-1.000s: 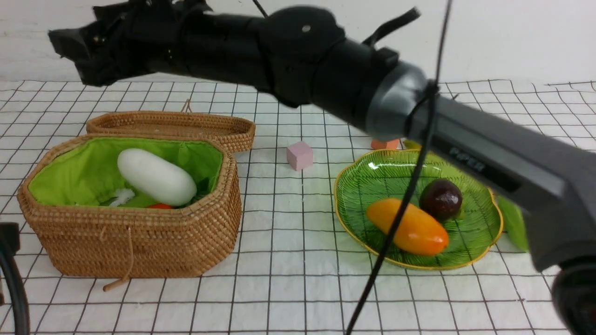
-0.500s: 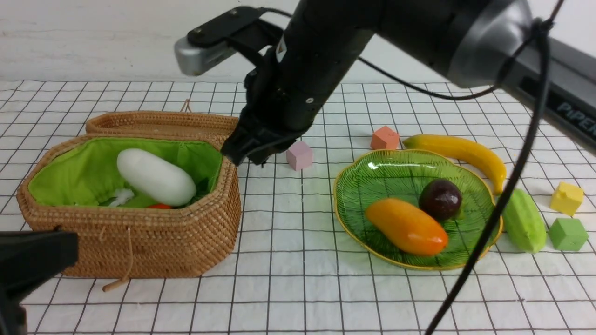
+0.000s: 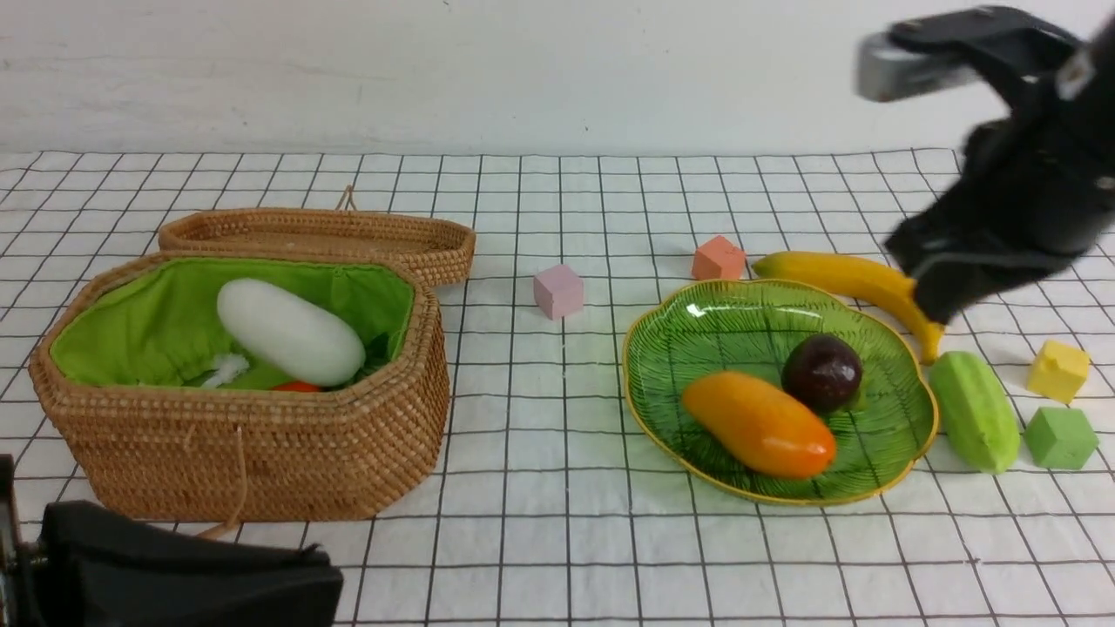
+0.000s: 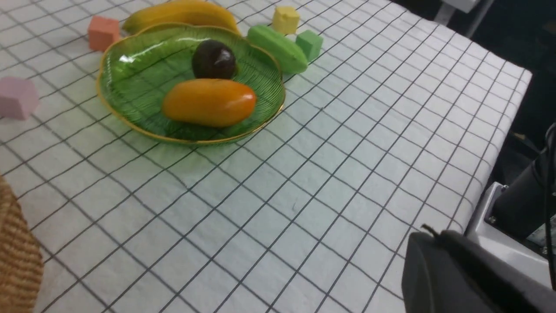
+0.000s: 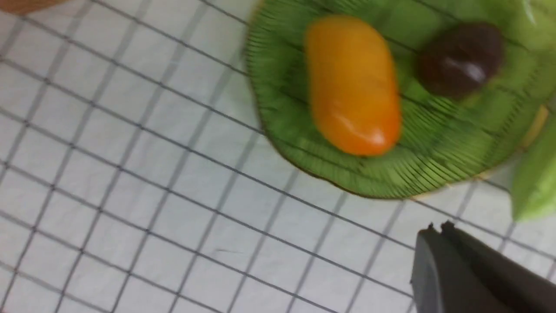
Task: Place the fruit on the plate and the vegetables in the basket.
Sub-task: Take a chayote with your right arm and place it on the basket on the left.
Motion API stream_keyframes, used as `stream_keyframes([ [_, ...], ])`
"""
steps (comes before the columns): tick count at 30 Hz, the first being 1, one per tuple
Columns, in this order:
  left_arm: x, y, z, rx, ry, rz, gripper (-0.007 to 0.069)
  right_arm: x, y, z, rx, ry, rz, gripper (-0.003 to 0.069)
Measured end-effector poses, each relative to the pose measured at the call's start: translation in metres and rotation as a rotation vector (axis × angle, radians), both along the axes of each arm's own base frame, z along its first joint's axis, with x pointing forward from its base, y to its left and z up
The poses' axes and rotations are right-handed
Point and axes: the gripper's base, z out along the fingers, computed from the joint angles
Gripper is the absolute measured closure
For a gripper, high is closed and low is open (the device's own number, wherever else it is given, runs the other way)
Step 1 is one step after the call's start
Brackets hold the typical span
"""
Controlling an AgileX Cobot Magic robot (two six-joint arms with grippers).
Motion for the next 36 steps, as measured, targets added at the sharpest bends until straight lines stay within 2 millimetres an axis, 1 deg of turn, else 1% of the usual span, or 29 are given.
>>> stream_keyframes([
  [2,0.000,-0.001,0.001,-0.009,-0.002,-0.006,0.0638,0.007,-0.027,-0.012,0.005,0.026,-0.115,0.0645],
  [3,0.000,-0.001,0.001,-0.010,-0.002,-0.007,0.0638,0.007,-0.030,-0.014,0.004,0.031,-0.124,0.0643],
  [4,-0.001,-0.001,0.001,-0.008,-0.006,-0.010,0.0638,0.012,-0.046,-0.024,0.006,0.049,-0.188,0.0626],
  [5,-0.001,-0.001,0.001,-0.007,-0.008,-0.011,0.0638,0.013,-0.050,-0.027,0.005,0.055,-0.202,0.0619],
  [6,-0.001,-0.001,0.001,-0.001,-0.017,-0.015,0.0638,0.020,-0.067,-0.040,0.008,0.079,-0.261,0.0572],
  [8,0.000,-0.001,0.001,0.001,-0.022,-0.016,0.0638,0.033,-0.081,-0.056,0.016,0.099,-0.310,0.0493],
  [9,0.000,-0.001,0.001,0.001,-0.023,-0.017,0.0638,0.034,-0.081,-0.058,0.016,0.100,-0.311,0.0493],
  [11,0.000,-0.001,0.001,0.002,-0.025,-0.017,0.0638,0.056,-0.090,-0.088,0.026,0.127,-0.349,0.0344],
  [12,-0.001,-0.001,0.001,0.003,-0.024,-0.018,0.0638,0.061,-0.090,-0.095,0.029,0.124,-0.352,0.0316],
  [13,-0.001,-0.001,0.000,0.007,-0.020,-0.021,0.0638,0.069,-0.091,-0.107,0.031,0.126,-0.358,0.0271],
  [14,-0.001,-0.001,0.000,0.008,-0.019,-0.021,0.0638,0.071,-0.091,-0.111,0.032,0.132,-0.360,0.0254],
  [15,-0.002,-0.001,-0.001,0.016,-0.011,-0.027,0.0638,0.081,-0.091,-0.125,0.031,0.118,-0.358,0.0202],
  [17,-0.003,-0.001,-0.002,0.028,0.000,-0.036,0.0638,0.091,-0.092,-0.141,0.029,0.104,-0.359,0.0148],
  [20,-0.003,-0.001,-0.002,0.031,0.003,-0.038,0.0638,0.100,-0.094,-0.154,0.024,0.075,-0.366,0.0129],
  [21,-0.003,-0.001,-0.002,0.031,0.003,-0.038,0.0638,0.100,-0.094,-0.155,0.024,0.077,-0.366,0.0129],
  [22,-0.003,-0.001,-0.002,0.031,0.003,-0.038,0.0638,0.102,-0.095,-0.159,0.015,0.069,-0.365,0.0131],
  [27,-0.003,-0.001,-0.003,0.032,0.006,-0.040,0.0638,0.106,-0.096,-0.165,0.002,0.059,-0.364,0.0152],
  [34,-0.003,-0.001,-0.003,0.031,0.007,-0.040,0.0638,0.113,-0.097,-0.190,-0.006,0.089,-0.368,0.0158],
  [36,-0.004,-0.001,-0.003,0.039,0.015,-0.046,0.0638,0.114,-0.098,-0.201,-0.009,0.115,-0.368,0.0158],
])
